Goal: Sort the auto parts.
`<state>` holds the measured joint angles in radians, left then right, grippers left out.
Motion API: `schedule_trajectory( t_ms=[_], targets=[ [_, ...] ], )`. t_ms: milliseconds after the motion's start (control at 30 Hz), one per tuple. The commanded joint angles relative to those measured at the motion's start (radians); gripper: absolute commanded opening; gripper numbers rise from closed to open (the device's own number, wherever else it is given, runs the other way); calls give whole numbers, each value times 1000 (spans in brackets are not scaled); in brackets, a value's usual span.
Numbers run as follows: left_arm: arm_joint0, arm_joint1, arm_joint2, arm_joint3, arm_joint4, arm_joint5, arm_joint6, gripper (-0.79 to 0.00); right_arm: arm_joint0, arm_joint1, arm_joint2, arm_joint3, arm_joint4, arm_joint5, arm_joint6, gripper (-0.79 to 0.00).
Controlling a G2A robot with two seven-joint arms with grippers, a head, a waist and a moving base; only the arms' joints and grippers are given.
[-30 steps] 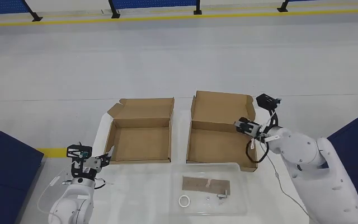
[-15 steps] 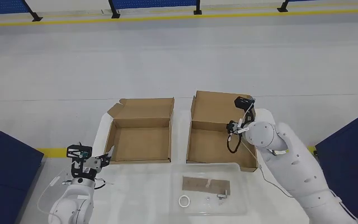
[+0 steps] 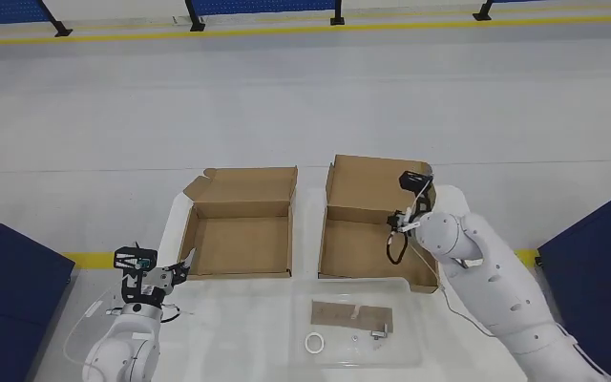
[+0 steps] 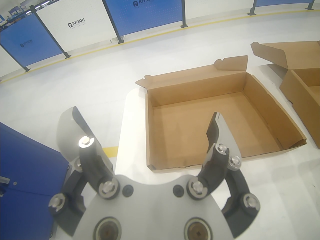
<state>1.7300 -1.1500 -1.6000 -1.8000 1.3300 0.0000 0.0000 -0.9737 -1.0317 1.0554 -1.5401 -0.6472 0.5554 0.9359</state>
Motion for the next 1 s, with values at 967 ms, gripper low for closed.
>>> schedule_trajectory(
  t_ms=[967],
  targets=[
    [0, 0, 0, 0, 0, 0, 0, 0, 156, -95, -172, 404, 23, 85, -32, -785]
  ],
)
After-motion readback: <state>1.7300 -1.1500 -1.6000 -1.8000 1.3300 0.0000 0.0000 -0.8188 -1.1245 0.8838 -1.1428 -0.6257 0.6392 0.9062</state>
